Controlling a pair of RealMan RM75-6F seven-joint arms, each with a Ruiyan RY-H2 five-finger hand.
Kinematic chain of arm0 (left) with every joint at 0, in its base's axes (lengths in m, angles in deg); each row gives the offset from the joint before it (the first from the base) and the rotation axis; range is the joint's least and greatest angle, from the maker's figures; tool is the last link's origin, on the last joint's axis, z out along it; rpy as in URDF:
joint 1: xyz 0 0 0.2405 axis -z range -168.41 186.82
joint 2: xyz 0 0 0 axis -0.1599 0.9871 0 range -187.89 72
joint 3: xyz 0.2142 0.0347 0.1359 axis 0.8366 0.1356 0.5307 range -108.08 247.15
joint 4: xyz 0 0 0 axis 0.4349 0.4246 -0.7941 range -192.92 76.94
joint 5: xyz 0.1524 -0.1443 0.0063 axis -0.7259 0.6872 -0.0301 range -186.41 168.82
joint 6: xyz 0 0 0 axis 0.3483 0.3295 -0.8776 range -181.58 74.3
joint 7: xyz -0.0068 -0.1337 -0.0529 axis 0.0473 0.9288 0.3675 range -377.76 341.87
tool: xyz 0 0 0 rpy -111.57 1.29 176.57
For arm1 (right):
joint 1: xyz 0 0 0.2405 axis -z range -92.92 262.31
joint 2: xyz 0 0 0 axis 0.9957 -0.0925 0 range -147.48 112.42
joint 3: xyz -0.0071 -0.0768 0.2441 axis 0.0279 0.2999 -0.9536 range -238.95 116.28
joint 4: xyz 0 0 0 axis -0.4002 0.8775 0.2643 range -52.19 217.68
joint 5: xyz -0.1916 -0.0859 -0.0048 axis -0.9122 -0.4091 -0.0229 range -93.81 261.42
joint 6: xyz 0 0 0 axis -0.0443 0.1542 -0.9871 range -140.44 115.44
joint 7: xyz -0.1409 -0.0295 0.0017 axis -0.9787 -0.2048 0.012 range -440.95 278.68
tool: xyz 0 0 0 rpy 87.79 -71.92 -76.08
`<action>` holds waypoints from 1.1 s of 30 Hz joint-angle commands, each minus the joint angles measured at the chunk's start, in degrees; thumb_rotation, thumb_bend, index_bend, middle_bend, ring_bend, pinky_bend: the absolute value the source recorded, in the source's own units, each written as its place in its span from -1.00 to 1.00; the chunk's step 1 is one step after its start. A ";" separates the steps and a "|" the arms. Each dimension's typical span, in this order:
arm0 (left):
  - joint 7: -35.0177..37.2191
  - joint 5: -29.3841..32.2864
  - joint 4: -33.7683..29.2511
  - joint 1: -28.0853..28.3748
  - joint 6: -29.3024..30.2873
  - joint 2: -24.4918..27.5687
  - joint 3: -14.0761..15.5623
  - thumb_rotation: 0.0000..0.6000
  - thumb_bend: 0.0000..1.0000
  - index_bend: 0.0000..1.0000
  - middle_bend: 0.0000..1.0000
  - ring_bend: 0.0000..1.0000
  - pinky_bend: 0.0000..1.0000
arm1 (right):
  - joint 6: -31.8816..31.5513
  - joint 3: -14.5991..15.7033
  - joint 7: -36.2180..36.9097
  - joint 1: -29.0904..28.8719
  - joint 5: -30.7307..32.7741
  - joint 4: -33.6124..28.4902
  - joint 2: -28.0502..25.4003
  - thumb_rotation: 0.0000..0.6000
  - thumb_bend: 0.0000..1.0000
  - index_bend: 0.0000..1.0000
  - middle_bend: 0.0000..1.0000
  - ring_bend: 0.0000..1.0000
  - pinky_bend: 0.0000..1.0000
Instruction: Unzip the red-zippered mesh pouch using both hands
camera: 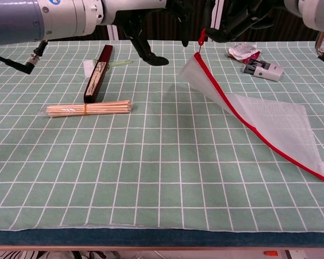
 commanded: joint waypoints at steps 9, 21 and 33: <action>-1.13 2.67 1.38 2.23 2.48 -3.19 0.10 1.00 -0.39 -0.20 -0.97 -1.00 -1.00 | -0.17 0.55 1.69 -0.09 0.00 -0.56 -1.47 1.00 0.14 0.45 1.00 1.00 0.87; -0.92 4.19 2.01 3.73 3.48 -5.37 0.07 1.00 -0.30 -0.11 -0.95 -1.00 -1.00 | -0.39 0.99 2.74 -0.33 0.28 -0.82 -2.35 1.00 0.14 0.45 1.00 1.00 0.87; -0.52 4.99 3.01 4.66 4.71 -7.33 0.04 1.00 -0.23 0.02 -0.92 -1.00 -1.00 | -0.80 1.46 3.49 -0.50 0.42 -1.11 -2.93 1.00 0.14 0.46 1.00 1.00 0.87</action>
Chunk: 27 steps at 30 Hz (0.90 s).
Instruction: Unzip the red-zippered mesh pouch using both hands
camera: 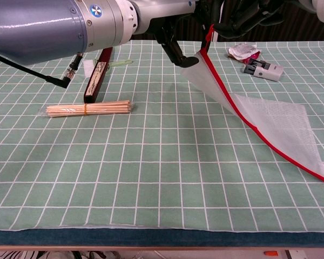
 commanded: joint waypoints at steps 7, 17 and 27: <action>0.12 0.11 0.40 0.19 0.47 -0.21 0.22 1.00 -0.20 0.11 -0.91 -1.00 -1.00 | -0.16 0.14 0.49 -0.11 0.14 0.06 -0.30 1.00 0.14 0.46 1.00 1.00 0.87; 0.00 -0.11 -0.15 0.40 1.24 -0.36 0.25 1.00 -0.16 0.15 -0.90 -1.00 -1.00 | -0.35 0.48 0.85 -0.09 -0.05 -0.63 -0.82 1.00 0.14 0.45 1.00 1.00 0.87; -0.14 0.68 -0.72 -0.44 5.74 -1.21 -1.39 1.00 -0.16 0.17 -0.89 -1.00 -1.00 | -1.30 1.36 1.38 0.80 -0.48 -1.61 -1.76 1.00 0.14 0.45 1.00 1.00 0.87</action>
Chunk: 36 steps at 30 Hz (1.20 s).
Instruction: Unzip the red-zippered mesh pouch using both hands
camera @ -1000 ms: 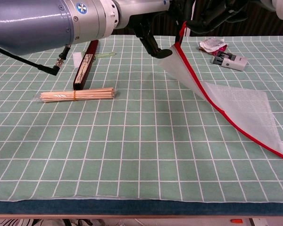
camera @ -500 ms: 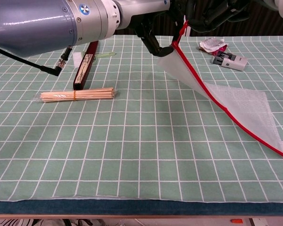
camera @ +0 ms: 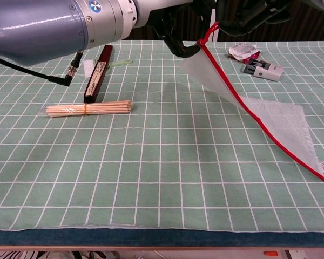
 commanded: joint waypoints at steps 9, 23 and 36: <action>-1.26 2.06 -1.48 0.08 4.50 -1.11 -3.08 1.00 -0.16 0.17 -0.89 -1.00 -1.00 | -0.79 1.12 0.68 1.13 -0.27 -0.79 -0.52 1.00 0.14 0.46 1.00 1.00 0.87; 0.06 0.63 -1.47 -0.49 7.19 -2.04 -4.50 1.00 -0.16 0.18 -0.89 -1.00 -1.00 | -1.16 1.89 1.36 1.98 -0.41 -0.72 -0.55 1.00 0.15 0.46 1.00 1.00 0.87; 2.69 -1.88 -1.54 -1.31 9.11 -2.78 -5.85 1.00 -0.16 0.18 -0.89 -1.00 -1.00 | -1.37 2.30 1.52 2.48 -0.12 -0.31 -0.28 1.00 0.15 0.46 1.00 1.00 0.87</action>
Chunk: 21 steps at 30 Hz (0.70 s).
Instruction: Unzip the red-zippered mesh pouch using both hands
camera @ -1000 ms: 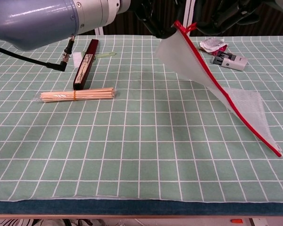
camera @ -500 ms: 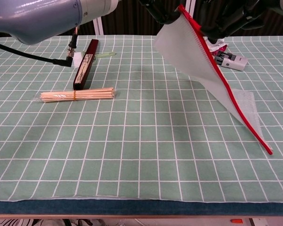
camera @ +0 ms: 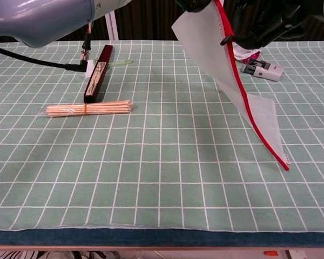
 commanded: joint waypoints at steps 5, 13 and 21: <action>0.78 -0.43 -0.26 -0.31 0.43 0.41 -0.95 1.00 -0.16 0.18 -0.88 -1.00 -1.00 | -0.03 0.24 -0.06 0.16 0.00 0.19 0.16 1.00 0.15 0.46 1.00 1.00 0.87; 1.23 -0.61 -0.54 -0.61 0.53 1.14 -1.71 1.00 -0.16 0.18 -0.88 -1.00 -1.00 | 0.01 0.37 -0.07 0.39 0.21 0.81 0.20 1.00 0.15 0.46 1.00 1.00 0.87; 1.71 -0.75 -0.50 -0.80 0.93 1.57 -2.52 1.00 -0.16 0.19 -0.88 -1.00 -1.00 | 0.21 0.82 0.29 0.99 0.54 1.73 -0.03 1.00 0.15 0.46 1.00 1.00 0.87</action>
